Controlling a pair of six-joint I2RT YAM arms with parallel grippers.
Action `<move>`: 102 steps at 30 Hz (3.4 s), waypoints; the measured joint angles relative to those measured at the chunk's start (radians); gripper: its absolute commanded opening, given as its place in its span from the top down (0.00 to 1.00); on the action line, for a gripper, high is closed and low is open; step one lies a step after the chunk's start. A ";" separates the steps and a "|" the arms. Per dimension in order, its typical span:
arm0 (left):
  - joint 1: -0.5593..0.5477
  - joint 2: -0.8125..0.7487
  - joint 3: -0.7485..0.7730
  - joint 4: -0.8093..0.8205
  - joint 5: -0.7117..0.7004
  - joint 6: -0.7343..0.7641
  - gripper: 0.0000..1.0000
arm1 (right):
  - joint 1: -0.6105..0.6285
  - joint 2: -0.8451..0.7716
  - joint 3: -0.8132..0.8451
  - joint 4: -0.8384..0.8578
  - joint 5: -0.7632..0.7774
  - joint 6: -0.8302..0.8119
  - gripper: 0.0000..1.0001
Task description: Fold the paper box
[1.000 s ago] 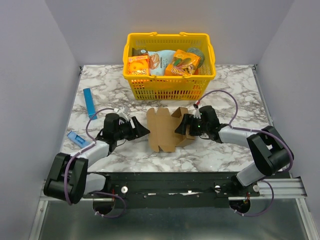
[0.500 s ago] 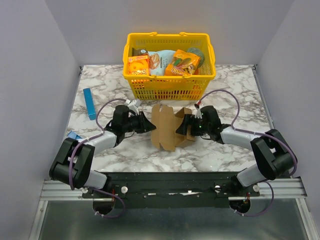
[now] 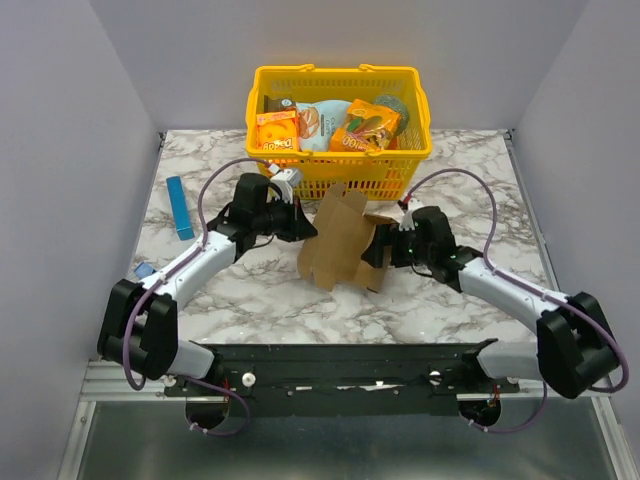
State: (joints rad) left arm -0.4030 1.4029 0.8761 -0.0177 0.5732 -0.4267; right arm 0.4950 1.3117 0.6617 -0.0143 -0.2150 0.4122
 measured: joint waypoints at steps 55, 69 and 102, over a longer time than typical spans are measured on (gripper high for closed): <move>-0.195 -0.017 0.339 -0.804 -0.161 0.758 1.00 | -0.006 -0.004 -0.073 0.344 -0.443 -0.372 0.92; -0.192 -0.089 0.296 -0.564 -0.352 0.575 0.01 | -0.002 -0.138 -0.146 0.396 -0.305 -0.372 0.99; 0.078 -0.130 -0.377 0.462 -0.212 0.150 0.12 | -0.001 -0.228 -0.278 0.599 -0.007 -0.410 0.99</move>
State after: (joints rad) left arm -0.3252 1.2728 0.4992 0.4438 0.3607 -0.2771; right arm 0.4938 1.0836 0.3840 0.5842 -0.2218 0.0017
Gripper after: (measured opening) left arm 0.888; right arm 0.013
